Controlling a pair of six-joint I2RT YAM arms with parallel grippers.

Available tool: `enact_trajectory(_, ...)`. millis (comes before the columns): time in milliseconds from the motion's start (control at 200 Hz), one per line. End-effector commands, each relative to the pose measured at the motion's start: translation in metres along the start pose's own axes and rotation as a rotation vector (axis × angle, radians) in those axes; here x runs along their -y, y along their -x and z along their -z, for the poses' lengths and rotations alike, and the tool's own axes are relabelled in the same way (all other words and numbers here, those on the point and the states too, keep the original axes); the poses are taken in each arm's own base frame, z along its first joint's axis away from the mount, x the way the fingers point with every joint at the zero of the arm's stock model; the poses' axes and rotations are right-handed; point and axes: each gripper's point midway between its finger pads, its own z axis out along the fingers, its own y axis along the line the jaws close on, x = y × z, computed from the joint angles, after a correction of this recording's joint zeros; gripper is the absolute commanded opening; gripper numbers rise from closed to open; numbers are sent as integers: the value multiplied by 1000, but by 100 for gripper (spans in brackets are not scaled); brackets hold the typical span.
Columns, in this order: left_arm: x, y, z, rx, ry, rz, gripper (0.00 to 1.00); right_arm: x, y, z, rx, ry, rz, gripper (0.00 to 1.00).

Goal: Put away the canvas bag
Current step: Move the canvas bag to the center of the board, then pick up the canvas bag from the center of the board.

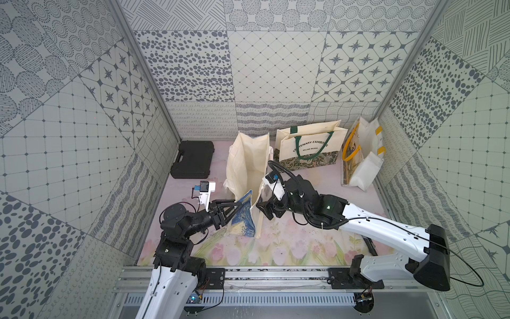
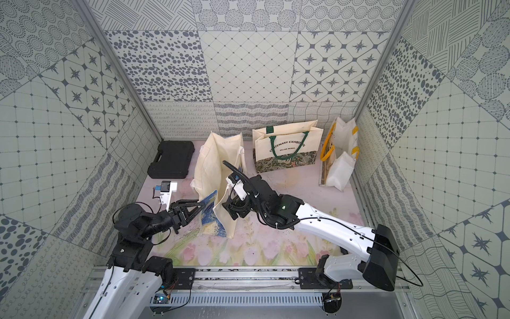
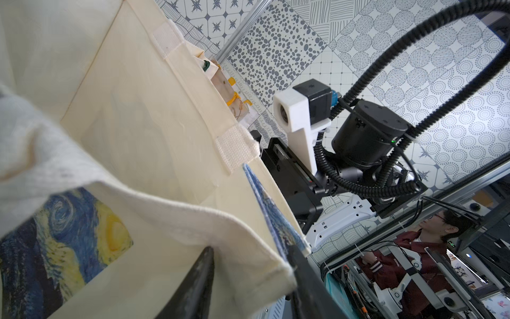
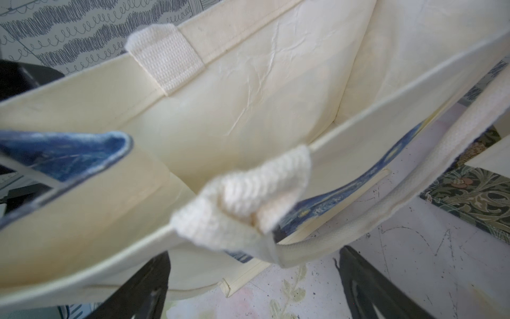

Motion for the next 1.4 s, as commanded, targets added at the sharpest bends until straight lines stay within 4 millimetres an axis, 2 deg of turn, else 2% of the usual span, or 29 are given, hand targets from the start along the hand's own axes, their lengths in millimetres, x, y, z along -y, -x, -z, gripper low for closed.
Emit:
enact_trajectory(0, 11, -3, 1, -11, -36, -28, 47, -9, 28, -1, 89, 26, -16, 96)
enact_trajectory(325, 8, -6, -2, -19, -20, -46, 50, -15, 41, -10, 110, 48, -19, 95)
enact_trajectory(710, -11, -19, -9, -89, 140, -130, 48, -23, 48, -16, 124, 78, -32, 95)
enact_trajectory(810, -18, -23, -12, -133, 199, -156, 41, -23, 48, -16, 123, 75, -34, 95)
enact_trajectory(975, -33, -21, -13, -164, 314, -188, 21, -21, 48, -15, 123, 66, -29, 95)
enact_trajectory(1166, -41, -10, -2, -133, 422, -247, 11, -19, 46, -13, 117, 54, -17, 95)
enact_trajectory(1266, -45, -7, 7, -117, 476, -265, 0, -17, 44, -11, 113, 40, -13, 95)
enact_trajectory(1396, -37, 1, 17, -109, 501, -325, 0, -8, 43, -3, 112, -8, -3, 95)
